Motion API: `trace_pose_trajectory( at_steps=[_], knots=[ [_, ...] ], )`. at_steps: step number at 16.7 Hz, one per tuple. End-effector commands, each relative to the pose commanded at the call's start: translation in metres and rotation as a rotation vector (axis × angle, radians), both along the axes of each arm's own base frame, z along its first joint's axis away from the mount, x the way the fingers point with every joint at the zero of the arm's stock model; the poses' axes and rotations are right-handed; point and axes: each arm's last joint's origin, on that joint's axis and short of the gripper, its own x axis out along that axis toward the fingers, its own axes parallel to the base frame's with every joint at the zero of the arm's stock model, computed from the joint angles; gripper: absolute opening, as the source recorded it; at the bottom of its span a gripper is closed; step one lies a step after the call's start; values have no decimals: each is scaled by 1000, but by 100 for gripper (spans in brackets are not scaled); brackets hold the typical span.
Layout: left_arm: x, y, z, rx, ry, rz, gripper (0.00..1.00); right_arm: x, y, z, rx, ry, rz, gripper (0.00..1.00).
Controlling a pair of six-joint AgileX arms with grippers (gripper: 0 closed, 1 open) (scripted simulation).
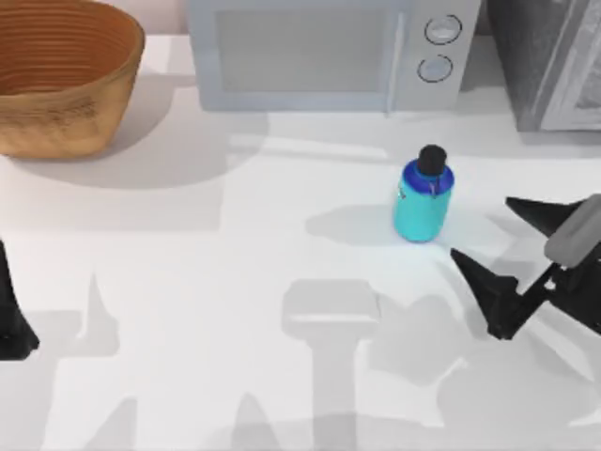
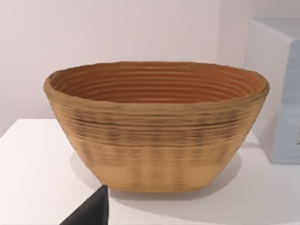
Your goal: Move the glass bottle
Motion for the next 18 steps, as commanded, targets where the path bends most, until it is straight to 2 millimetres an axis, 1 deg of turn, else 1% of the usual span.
trace_pose_trajectory(
  at_steps=[2, 4, 8, 10, 12, 15, 18],
  knots=[
    [0, 0, 0, 0, 0, 0, 100, 8, 6, -2, 0, -2, 4, 100],
    [0, 0, 0, 0, 0, 0, 100, 22, 18, -4, 0, -3, 6, 100],
    [0, 0, 0, 0, 0, 0, 100, 56, 50, -9, 1, -4, 6, 100],
    [0, 0, 0, 0, 0, 0, 100, 67, 65, -10, 1, -5, 6, 100],
    [0, 0, 0, 0, 0, 0, 100, 71, 71, -10, 0, -3, 6, 100],
    [0, 0, 0, 0, 0, 0, 100, 71, 71, -10, 0, -3, 6, 100],
    [0, 0, 0, 0, 0, 0, 100, 71, 71, -10, 0, -3, 6, 77]
  ],
)
